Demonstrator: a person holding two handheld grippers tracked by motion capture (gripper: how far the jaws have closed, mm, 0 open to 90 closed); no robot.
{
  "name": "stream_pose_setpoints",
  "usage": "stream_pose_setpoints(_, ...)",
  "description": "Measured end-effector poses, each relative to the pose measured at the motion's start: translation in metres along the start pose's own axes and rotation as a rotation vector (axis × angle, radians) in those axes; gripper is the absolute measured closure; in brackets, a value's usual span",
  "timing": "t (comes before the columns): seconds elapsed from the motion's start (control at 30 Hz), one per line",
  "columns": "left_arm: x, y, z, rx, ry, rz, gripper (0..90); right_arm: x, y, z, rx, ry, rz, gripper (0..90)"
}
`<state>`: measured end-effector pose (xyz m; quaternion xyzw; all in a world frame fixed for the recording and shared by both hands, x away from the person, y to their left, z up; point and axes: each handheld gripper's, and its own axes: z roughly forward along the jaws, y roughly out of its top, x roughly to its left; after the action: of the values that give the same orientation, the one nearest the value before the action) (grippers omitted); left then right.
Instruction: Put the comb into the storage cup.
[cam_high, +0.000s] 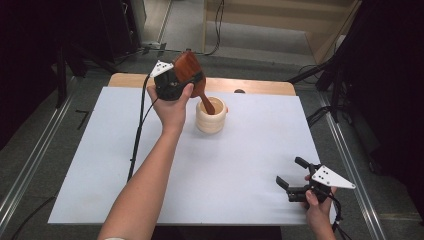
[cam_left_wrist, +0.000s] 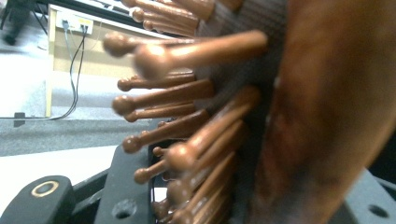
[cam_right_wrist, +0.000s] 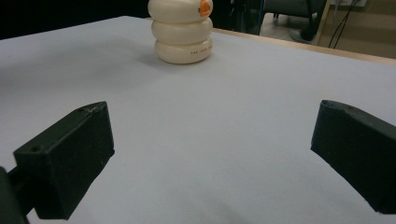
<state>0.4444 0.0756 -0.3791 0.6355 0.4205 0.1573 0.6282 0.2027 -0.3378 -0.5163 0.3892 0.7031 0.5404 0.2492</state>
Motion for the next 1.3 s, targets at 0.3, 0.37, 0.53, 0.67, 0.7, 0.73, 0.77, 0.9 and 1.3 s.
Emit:
stream_pose_setpoints(0.3, 0.003, -0.010, 0.003, 0.004, 0.014, -0.017, 52.6, 0.000, 0.000, 0.000, 0.000, 0.002, 0.000, 0.0)
stream_pose_setpoints(0.37, 0.004, -0.013, 0.003, 0.009, 0.012, -0.022, 52.6, 0.000, 0.000, 0.000, 0.001, 0.002, 0.000, 0.0)
stream_pose_setpoints(0.53, 0.006, -0.019, 0.005, 0.012, 0.016, -0.027, 52.6, 0.000, 0.000, 0.000, 0.000, 0.001, -0.001, 0.0)
stream_pose_setpoints(0.67, 0.006, -0.023, 0.007, 0.011, 0.024, -0.034, 52.5, 0.000, 0.000, 0.000, 0.000, 0.000, -0.001, 0.0)
stream_pose_setpoints(0.7, 0.006, -0.024, 0.008, 0.014, 0.024, -0.033, 52.5, 0.000, 0.000, 0.000, 0.000, 0.000, -0.002, 0.0)
stream_pose_setpoints(0.73, 0.006, -0.025, 0.008, 0.014, 0.027, -0.037, 52.5, 0.000, 0.000, 0.000, 0.000, 0.001, -0.002, 0.0)
stream_pose_setpoints(0.77, 0.006, -0.026, 0.009, 0.016, 0.029, -0.035, 52.5, 0.000, 0.000, 0.000, -0.001, 0.000, -0.002, 0.0)
stream_pose_setpoints(0.9, 0.006, -0.031, 0.010, 0.022, 0.037, -0.038, 52.4, 0.000, 0.000, 0.000, -0.001, 0.001, -0.001, 0.0)
stream_pose_setpoints(1.3, 0.008, -0.044, 0.014, 0.031, 0.050, -0.053, 52.1, 0.000, 0.000, 0.000, -0.001, 0.002, -0.003, 0.0)
